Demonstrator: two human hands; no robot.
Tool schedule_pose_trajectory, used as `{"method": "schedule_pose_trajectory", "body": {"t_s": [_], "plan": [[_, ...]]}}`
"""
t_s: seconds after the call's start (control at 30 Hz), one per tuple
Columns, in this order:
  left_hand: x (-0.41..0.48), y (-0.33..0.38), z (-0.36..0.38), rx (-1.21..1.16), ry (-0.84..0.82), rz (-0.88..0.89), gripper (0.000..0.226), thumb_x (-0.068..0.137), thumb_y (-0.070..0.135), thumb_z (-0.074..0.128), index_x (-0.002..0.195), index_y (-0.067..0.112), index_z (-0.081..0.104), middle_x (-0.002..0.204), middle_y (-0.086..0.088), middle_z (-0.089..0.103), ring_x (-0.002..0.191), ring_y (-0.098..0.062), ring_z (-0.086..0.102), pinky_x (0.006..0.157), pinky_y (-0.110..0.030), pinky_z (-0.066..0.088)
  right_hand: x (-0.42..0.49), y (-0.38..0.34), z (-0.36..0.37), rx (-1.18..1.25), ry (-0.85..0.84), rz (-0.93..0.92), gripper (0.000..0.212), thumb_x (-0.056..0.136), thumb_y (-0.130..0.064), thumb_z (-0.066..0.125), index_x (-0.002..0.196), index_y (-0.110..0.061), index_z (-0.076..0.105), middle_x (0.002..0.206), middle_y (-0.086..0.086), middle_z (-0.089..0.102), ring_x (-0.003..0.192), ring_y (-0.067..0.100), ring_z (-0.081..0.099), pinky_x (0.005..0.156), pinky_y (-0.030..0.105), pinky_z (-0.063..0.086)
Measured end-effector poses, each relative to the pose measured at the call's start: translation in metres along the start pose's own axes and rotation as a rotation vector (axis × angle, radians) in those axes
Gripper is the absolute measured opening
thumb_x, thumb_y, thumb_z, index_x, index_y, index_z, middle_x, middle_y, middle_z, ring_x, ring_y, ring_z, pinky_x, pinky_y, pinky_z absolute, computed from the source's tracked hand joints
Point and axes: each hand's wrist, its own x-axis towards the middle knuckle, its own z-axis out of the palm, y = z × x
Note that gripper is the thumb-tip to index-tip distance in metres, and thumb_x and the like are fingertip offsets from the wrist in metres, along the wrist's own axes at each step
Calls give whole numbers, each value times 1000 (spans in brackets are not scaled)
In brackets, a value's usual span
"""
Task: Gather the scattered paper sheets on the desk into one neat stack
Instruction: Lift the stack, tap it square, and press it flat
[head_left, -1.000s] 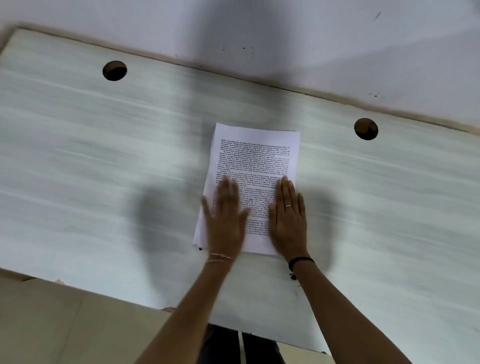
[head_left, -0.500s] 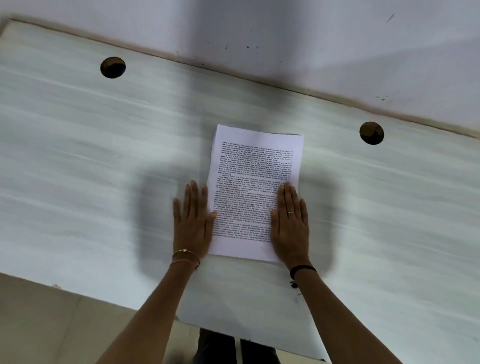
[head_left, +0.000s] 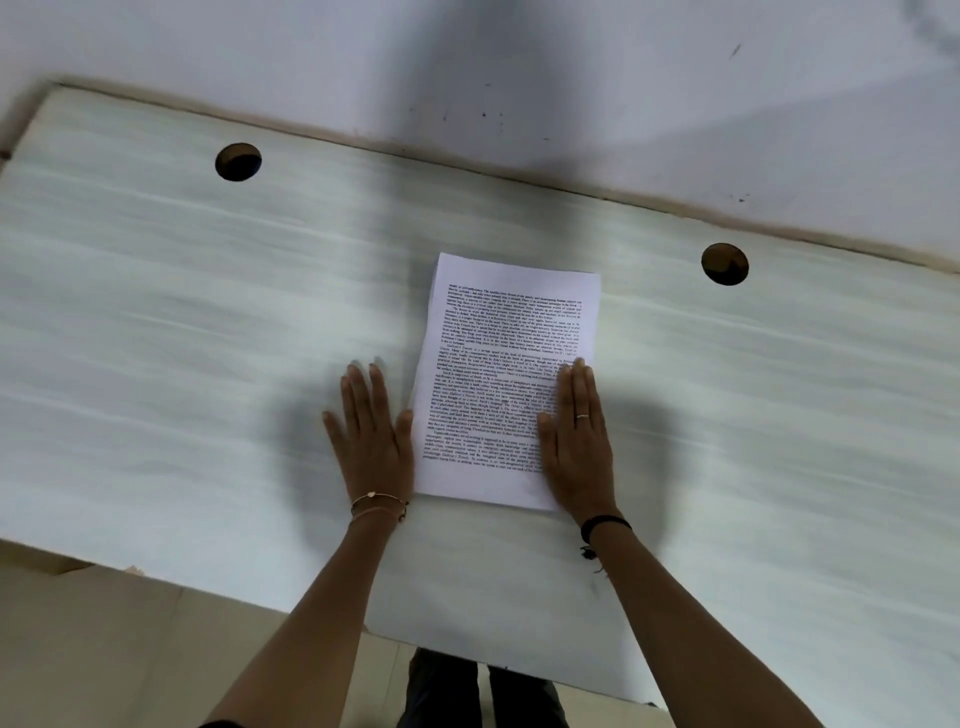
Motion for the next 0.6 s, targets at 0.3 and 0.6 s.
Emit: {"method": "schedule_pose_trajectory", "body": {"t_s": [0.3, 0.6], "plan": [[39, 24, -20, -538, 43, -147, 43, 101, 25, 30, 128, 1, 53, 124, -17, 59, 115, -31, 53, 100, -38, 41, 8, -13, -6, 326, 239, 361, 53, 101, -34, 36, 149, -13, 28, 142, 0, 44, 129, 13, 36, 109, 25, 27], [56, 55, -21, -603, -261, -322, 52, 84, 39, 64, 122, 4, 54, 117, -17, 61, 106, -33, 59, 92, -43, 49, 19, -29, 6, 541, 368, 604, 46, 97, -9, 46, 143, -12, 39, 132, 7, 50, 126, 21, 46, 107, 32, 37]]}}
